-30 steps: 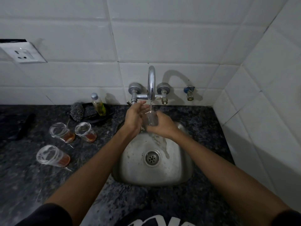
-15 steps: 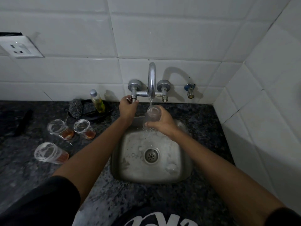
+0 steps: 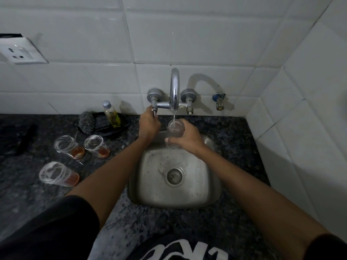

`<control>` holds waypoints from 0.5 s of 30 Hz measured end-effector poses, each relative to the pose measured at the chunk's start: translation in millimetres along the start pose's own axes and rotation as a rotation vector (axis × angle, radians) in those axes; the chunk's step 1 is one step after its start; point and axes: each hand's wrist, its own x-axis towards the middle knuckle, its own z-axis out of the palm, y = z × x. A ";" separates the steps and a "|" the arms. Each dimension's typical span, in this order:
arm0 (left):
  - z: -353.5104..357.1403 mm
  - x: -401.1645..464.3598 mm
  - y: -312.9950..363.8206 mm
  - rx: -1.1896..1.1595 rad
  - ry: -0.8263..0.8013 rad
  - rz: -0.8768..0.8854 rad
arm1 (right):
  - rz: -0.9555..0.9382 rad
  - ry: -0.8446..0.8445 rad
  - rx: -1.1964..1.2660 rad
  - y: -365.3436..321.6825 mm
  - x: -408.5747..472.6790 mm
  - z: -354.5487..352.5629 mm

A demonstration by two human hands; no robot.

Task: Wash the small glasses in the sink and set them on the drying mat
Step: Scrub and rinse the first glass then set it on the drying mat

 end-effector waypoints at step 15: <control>-16.4 -16.0 -14.3 -0.066 -0.026 -0.001 | -0.034 0.095 -0.049 1.4 -7.0 -3.4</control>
